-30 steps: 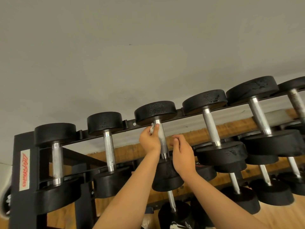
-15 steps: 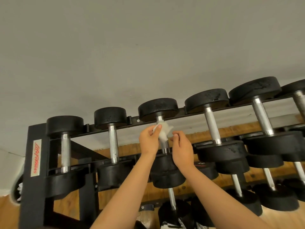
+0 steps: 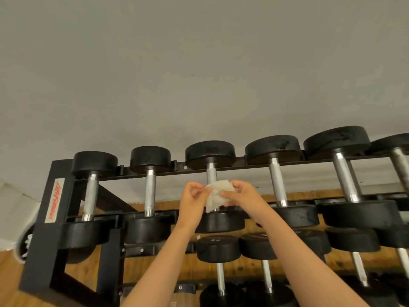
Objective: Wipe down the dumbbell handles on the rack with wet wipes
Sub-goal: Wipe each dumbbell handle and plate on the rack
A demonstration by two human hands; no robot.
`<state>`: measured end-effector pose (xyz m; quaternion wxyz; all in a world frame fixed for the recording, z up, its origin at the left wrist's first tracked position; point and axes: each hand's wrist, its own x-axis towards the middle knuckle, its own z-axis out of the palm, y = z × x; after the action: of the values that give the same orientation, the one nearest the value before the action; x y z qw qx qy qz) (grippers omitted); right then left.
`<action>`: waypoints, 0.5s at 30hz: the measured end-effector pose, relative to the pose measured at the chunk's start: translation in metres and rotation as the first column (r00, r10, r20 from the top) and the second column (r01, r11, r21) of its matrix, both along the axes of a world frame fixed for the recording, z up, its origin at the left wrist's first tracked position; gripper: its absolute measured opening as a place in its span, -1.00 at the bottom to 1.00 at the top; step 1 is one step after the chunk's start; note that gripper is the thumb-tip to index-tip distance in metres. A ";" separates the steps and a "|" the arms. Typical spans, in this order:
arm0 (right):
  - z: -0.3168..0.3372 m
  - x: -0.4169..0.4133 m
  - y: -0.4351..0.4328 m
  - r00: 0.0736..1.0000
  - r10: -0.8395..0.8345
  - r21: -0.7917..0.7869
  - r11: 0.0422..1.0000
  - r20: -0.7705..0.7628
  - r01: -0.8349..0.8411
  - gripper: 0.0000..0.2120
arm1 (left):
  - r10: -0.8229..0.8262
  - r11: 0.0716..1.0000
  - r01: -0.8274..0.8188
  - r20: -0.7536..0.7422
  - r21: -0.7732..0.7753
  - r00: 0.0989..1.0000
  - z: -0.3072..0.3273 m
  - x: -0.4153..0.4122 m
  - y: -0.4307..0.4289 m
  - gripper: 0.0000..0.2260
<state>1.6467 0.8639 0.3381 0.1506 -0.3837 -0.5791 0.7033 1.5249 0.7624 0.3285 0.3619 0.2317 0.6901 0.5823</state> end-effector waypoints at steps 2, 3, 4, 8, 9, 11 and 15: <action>-0.005 0.002 0.008 0.991 -0.132 0.018 0.991 0.027 0.131 -0.92 | 0.054 0.997 -0.056 -0.050 -0.047 0.997 -0.009 0.004 -0.002 -0.95; -0.007 0.003 0.012 0.979 -0.199 0.027 0.980 0.037 0.198 -0.93 | 0.068 0.993 -0.078 -0.106 -0.094 0.992 -0.016 0.007 -0.002 -0.97; -0.011 0.004 0.017 0.962 -0.268 0.040 0.963 0.058 0.266 -0.93 | 0.080 0.985 -0.104 -0.168 -0.139 0.982 -0.023 0.009 -0.003 -0.98; -0.023 -0.005 0.029 0.897 -0.421 0.130 0.905 0.134 0.405 -0.91 | 0.208 0.940 -0.268 -0.269 -0.211 0.940 -0.042 0.016 -0.002 -0.92; -0.025 -0.011 0.030 0.901 -0.412 0.123 0.909 0.132 0.398 -0.91 | 0.225 0.936 -0.283 -0.265 -0.207 0.938 -0.043 0.016 -0.001 -0.93; -0.027 -0.026 0.029 0.923 -0.365 0.070 0.931 0.124 0.359 -0.89 | 0.240 0.936 -0.293 -0.256 -0.197 0.937 -0.045 0.015 0.000 -0.93; -0.028 -0.057 0.027 0.971 -0.221 -0.097 0.968 0.090 0.229 -0.86 | 0.271 0.919 -0.339 -0.303 -0.201 0.914 -0.050 0.015 0.002 -0.93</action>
<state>1.5897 0.8906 0.3101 0.1859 -0.4817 -0.4988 0.6961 1.5396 0.7644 0.2785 0.1950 0.1497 0.8282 0.5036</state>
